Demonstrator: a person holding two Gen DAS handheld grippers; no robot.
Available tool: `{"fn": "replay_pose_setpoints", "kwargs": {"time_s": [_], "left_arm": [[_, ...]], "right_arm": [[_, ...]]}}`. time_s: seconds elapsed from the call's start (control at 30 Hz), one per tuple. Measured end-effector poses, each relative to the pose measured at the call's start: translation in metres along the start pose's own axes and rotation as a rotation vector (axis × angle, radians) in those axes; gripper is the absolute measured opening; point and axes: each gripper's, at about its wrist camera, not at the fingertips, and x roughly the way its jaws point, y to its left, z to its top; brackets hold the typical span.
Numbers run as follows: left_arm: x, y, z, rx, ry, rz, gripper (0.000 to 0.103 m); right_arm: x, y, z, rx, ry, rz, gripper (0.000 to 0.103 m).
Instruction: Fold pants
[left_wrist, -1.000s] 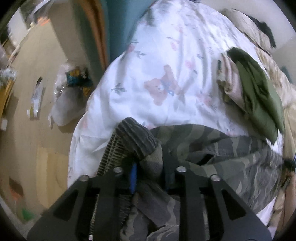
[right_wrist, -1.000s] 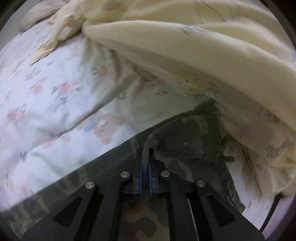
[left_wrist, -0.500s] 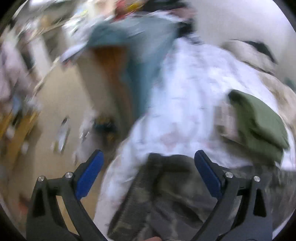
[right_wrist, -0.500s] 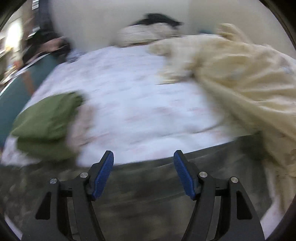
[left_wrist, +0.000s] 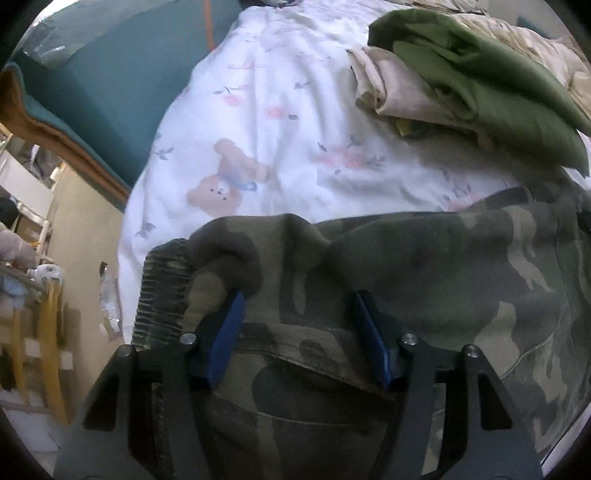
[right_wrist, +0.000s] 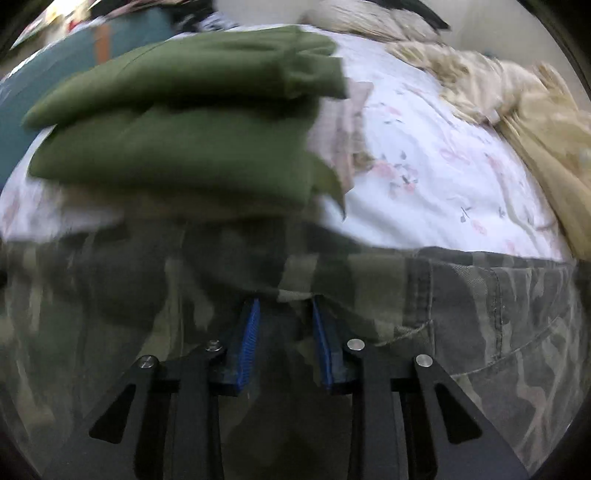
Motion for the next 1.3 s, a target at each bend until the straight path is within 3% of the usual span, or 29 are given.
{"fn": "replay_pose_setpoints", "kwargs": {"time_s": [0.1, 0.17, 0.23, 0.27, 0.47, 0.53, 0.63, 0.73, 0.77, 0.87, 0.9, 0.93, 0.97, 1.03, 1.17, 1.3], "left_arm": [[-0.005, -0.008, -0.002, 0.026, 0.002, -0.003, 0.065], [-0.007, -0.008, -0.010, 0.030, -0.010, -0.025, 0.067], [-0.006, -0.005, -0.010, 0.027, -0.019, -0.038, 0.067], [-0.005, -0.007, -0.010, 0.022, -0.016, -0.041, 0.068], [-0.002, -0.010, -0.012, 0.012, -0.002, -0.028, 0.069], [-0.003, -0.013, -0.014, 0.012, -0.005, -0.021, 0.070], [0.002, -0.014, -0.010, 0.001, -0.001, -0.014, 0.071], [0.003, -0.015, -0.009, -0.005, 0.002, -0.009, 0.071], [0.003, -0.016, -0.009, -0.003, 0.001, -0.008, 0.071], [0.004, -0.015, -0.009, 0.003, -0.003, -0.012, 0.071], [0.003, -0.015, -0.010, 0.005, -0.003, -0.014, 0.071], [0.003, -0.014, -0.011, 0.008, -0.006, -0.014, 0.071], [0.003, -0.015, -0.011, 0.009, -0.008, -0.014, 0.071], [0.003, -0.016, -0.012, 0.014, -0.012, -0.008, 0.071], [0.003, -0.017, -0.013, 0.010, -0.010, -0.009, 0.071], [0.002, -0.017, -0.015, 0.012, -0.024, -0.012, 0.072]], "right_arm": [[-0.015, -0.018, 0.007, 0.065, -0.017, 0.095, 0.029], [-0.039, -0.051, 0.004, 0.093, -0.064, 0.082, 0.045], [-0.062, -0.098, -0.004, 0.126, -0.114, 0.026, 0.058], [-0.074, -0.132, -0.011, 0.151, -0.131, -0.028, 0.060], [-0.118, -0.326, -0.062, 0.387, -0.081, -0.361, 0.061], [-0.134, -0.383, -0.095, 0.549, -0.063, -0.396, 0.061], [-0.156, -0.441, -0.148, 0.806, -0.110, -0.367, 0.070], [-0.158, -0.465, -0.187, 0.999, -0.139, -0.227, 0.070], [-0.152, -0.470, -0.197, 1.049, -0.141, -0.131, 0.070], [-0.132, -0.469, -0.200, 1.043, -0.126, 0.048, 0.069], [-0.128, -0.464, -0.193, 1.009, -0.133, 0.053, 0.068], [-0.126, -0.461, -0.186, 0.987, -0.147, 0.035, 0.060], [-0.121, -0.460, -0.181, 0.982, -0.145, 0.010, 0.039], [-0.123, -0.461, -0.175, 0.994, -0.131, -0.042, 0.009], [-0.153, -0.444, -0.156, 0.924, -0.208, -0.152, 0.005], [-0.190, -0.436, -0.164, 0.964, -0.294, -0.182, 0.004]]}}
